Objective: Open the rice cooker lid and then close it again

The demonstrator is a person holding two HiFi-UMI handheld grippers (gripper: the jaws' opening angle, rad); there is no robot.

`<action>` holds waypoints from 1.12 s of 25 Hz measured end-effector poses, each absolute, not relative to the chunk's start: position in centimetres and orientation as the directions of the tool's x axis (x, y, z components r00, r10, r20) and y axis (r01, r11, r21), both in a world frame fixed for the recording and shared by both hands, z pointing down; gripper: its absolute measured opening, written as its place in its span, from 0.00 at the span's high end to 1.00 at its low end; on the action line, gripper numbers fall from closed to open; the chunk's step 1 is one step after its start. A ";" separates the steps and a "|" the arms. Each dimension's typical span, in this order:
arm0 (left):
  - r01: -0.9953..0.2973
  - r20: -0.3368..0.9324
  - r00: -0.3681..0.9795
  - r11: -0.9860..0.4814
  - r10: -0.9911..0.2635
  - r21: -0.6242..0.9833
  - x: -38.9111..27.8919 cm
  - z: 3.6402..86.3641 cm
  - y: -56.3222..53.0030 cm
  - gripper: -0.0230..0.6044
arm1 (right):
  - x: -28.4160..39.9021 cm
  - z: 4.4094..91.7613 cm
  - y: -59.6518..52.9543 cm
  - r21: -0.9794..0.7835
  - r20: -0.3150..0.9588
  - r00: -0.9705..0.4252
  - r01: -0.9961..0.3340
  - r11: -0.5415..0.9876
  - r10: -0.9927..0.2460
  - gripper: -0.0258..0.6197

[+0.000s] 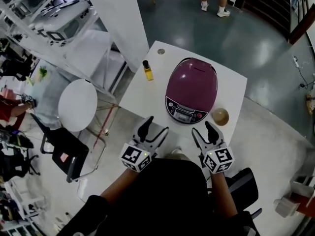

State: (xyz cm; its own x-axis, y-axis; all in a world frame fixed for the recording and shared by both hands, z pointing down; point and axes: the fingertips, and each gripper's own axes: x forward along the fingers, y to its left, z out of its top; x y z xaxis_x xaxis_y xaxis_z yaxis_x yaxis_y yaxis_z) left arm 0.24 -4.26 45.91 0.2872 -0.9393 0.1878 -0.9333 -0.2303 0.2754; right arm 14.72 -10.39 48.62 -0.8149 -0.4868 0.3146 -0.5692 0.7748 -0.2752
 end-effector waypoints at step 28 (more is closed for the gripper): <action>-0.897 0.174 0.333 -0.255 -0.927 0.361 -2.2 46.5 -9.3 0.53 | 9.1 52.0 -15.8 -0.221 0.490 -0.776 -0.552 0.804 -0.398 0.92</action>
